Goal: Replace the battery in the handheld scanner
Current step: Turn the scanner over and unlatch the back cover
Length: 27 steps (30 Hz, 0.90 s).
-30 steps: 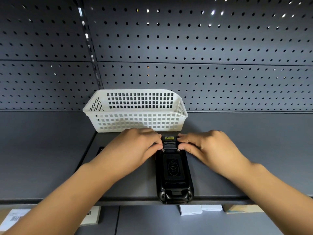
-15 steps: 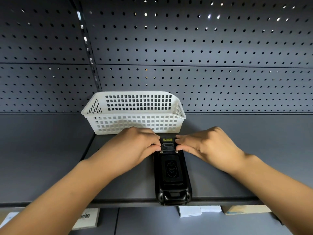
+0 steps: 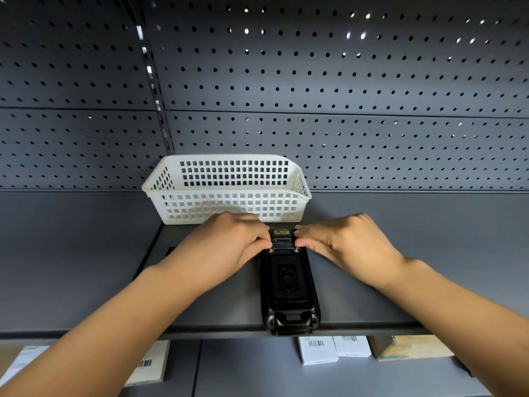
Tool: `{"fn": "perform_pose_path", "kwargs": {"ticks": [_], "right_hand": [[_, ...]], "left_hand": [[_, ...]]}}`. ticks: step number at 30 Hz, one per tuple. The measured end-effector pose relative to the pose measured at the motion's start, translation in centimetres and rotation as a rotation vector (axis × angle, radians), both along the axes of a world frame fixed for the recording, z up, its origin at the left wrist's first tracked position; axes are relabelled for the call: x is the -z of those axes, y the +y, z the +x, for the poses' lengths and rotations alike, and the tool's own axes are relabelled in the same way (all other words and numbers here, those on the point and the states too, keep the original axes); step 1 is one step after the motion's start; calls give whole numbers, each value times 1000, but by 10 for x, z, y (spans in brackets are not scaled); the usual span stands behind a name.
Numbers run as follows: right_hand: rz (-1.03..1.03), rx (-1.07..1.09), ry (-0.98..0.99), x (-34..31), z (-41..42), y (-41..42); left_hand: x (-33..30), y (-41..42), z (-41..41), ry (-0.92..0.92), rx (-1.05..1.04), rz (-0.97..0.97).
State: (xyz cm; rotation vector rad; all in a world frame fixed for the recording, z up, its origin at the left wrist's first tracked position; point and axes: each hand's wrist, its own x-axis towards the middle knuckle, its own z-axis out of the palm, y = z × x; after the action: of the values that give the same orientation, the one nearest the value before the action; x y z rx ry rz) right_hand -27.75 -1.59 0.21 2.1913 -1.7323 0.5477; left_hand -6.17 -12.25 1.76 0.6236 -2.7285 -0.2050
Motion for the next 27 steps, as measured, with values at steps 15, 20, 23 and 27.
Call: {"fn": "perform_pose_path", "kwargs": {"ticks": [15, 20, 23, 27], "right_hand": [[277, 67, -394, -14, 38, 22], [323, 93, -468, -16, 41, 14], [385, 108, -536, -17, 40, 12], [460, 54, -890, -24, 39, 16]], "left_hand": [[52, 96, 35, 289, -95, 262], [55, 96, 34, 308, -122, 262], [57, 96, 35, 310, -124, 247], [56, 96, 36, 317, -114, 248]]}}
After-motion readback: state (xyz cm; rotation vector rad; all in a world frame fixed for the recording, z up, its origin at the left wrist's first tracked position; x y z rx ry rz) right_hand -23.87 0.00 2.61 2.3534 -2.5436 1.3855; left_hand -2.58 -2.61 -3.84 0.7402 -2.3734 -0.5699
